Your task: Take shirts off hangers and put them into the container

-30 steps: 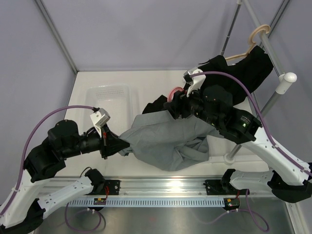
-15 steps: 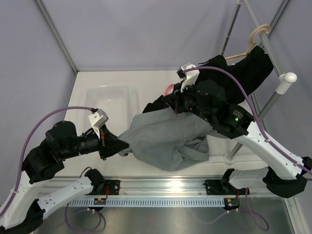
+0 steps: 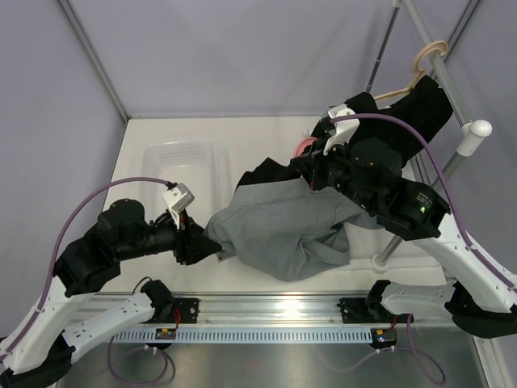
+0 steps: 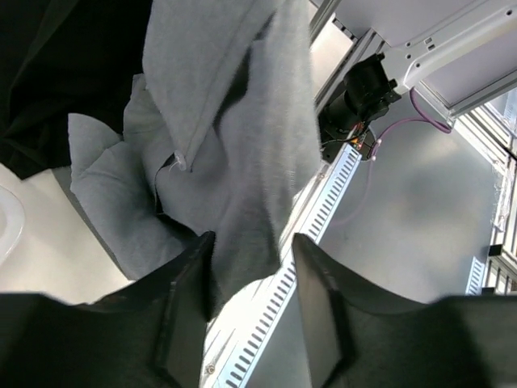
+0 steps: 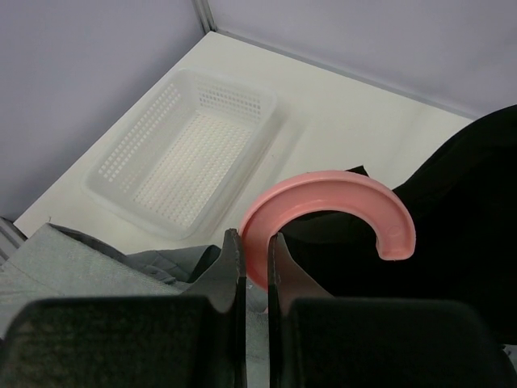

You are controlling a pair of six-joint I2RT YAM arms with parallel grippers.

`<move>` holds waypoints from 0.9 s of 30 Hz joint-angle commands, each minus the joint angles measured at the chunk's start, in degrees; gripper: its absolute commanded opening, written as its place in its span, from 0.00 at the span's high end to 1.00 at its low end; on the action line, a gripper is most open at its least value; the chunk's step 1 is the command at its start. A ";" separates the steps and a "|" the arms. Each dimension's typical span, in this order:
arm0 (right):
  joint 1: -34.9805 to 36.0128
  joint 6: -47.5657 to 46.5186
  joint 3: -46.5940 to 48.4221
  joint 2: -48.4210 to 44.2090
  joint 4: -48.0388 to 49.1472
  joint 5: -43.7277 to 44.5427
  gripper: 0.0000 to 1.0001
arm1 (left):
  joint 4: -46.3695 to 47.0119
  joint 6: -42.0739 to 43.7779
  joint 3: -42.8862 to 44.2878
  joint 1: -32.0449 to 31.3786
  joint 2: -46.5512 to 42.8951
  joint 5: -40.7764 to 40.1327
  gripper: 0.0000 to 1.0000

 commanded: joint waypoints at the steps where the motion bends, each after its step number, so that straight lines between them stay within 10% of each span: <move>1: -0.17 1.09 4.55 -1.47 1.58 2.14 1.00 | 1.87 0.02 0.17 -0.10 1.53 -0.16 0.61; 5: -0.26 -0.40 6.04 -2.26 -0.96 4.59 1.00 | -0.67 0.11 1.40 -0.19 2.51 -3.23 1.00; 15: -0.17 -3.39 0.78 -5.07 -2.47 23.13 1.00 | -2.88 -2.43 6.24 -0.19 -4.78 -19.66 1.00; 27: -3.76 15.05 5.42 0.89 -10.55 43.54 1.00 | 4.06 -3.23 1.59 -0.10 -12.86 -15.38 1.00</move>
